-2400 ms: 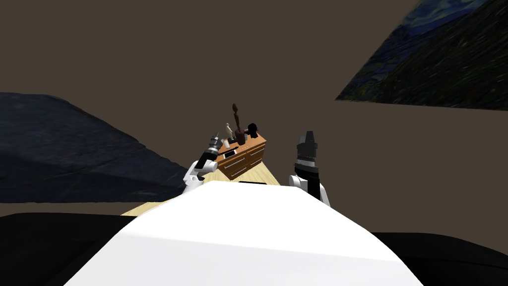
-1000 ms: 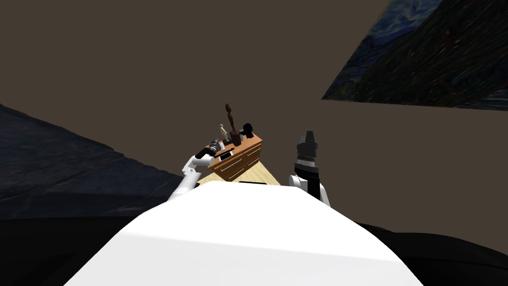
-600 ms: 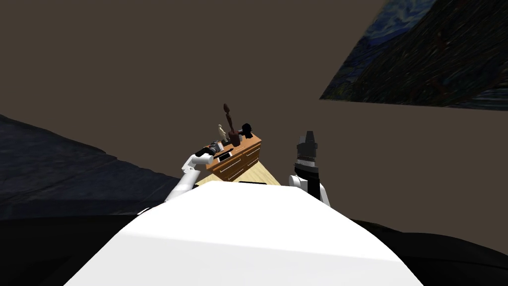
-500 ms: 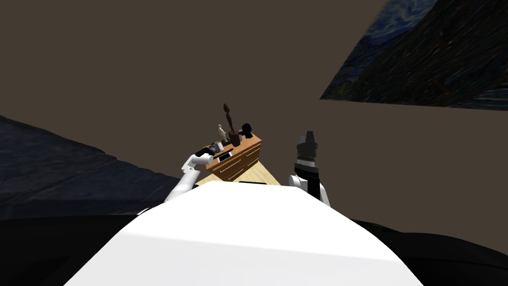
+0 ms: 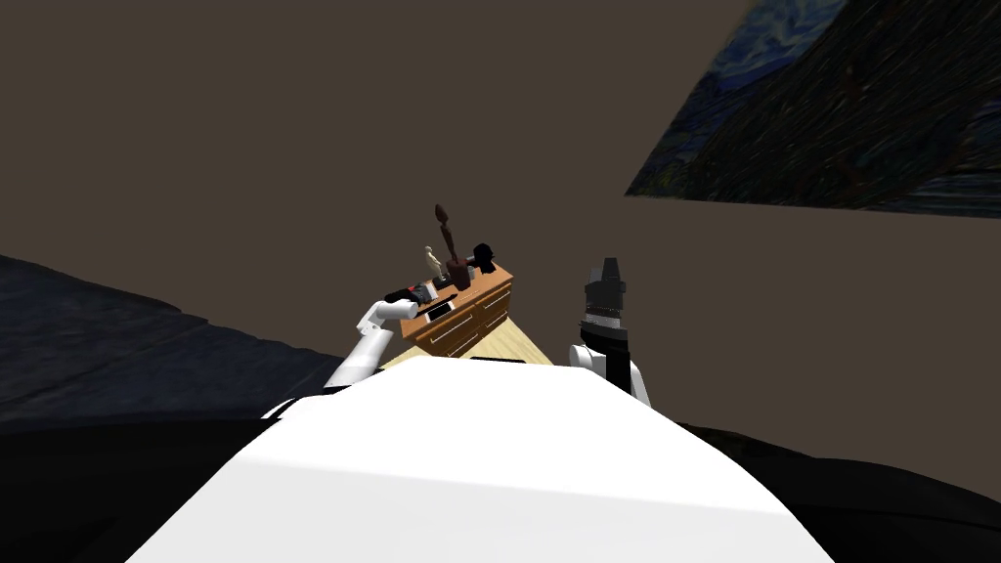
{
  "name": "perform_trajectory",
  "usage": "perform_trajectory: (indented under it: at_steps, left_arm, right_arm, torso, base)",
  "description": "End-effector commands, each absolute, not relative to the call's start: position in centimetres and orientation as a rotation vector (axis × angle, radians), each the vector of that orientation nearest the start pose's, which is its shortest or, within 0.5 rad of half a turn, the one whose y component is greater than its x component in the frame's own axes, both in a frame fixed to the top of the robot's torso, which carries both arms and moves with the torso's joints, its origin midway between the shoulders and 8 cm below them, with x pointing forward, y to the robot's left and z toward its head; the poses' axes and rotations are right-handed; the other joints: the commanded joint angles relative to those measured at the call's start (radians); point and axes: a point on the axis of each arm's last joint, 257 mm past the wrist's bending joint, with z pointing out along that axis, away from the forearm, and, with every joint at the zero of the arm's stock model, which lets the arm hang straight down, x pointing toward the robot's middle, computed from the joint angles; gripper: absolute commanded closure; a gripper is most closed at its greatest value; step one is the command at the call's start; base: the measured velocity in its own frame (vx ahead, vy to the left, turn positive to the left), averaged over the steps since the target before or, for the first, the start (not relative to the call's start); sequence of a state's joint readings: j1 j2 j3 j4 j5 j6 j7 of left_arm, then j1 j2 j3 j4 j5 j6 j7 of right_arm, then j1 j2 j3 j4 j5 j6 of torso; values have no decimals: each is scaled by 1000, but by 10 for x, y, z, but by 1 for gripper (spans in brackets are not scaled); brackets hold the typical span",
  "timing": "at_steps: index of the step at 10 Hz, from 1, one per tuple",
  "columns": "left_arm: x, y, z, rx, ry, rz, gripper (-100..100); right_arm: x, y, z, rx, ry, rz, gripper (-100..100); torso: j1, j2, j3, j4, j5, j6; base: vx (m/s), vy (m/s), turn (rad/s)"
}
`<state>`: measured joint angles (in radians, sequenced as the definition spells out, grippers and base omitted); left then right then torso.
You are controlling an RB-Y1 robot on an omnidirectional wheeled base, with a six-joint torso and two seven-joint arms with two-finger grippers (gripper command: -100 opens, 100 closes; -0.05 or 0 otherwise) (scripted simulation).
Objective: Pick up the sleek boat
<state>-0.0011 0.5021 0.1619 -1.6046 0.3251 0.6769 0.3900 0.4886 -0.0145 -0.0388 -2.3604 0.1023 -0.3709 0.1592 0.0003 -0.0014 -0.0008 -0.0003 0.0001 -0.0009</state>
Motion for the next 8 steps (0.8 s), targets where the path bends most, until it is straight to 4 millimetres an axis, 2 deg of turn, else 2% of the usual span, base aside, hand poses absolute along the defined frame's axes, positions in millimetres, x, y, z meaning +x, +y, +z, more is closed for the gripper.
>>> perform_trajectory:
  at_steps: [1,3,4,8]
  left_arm:
    - [490,470,-308,-1989,1199,-818,-100]
    - [483,471,-317,-2023,1214,-782,-100]
    - [479,480,-326,-2089,1197,-754,-100]
    - [464,488,-346,-2204,1198,-668,-100]
  right_arm:
    - [349,-280,39,548,736,1038,0]
    - [349,-280,39,548,736,1038,0]
    - [349,-280,39,548,736,1038,0]
    - [349,-280,39,548,736,1038,0]
  torso:
    - [0,0,0,0,0,0]
    - [0,-1,0,0,0,0]
    - [0,0,0,0,0,0]
    - [0,0,0,0,0,0]
  base:
    - [25,3,-97]
    - [18,5,-23]
    - [21,-2,-90]
    - [20,6,-46]
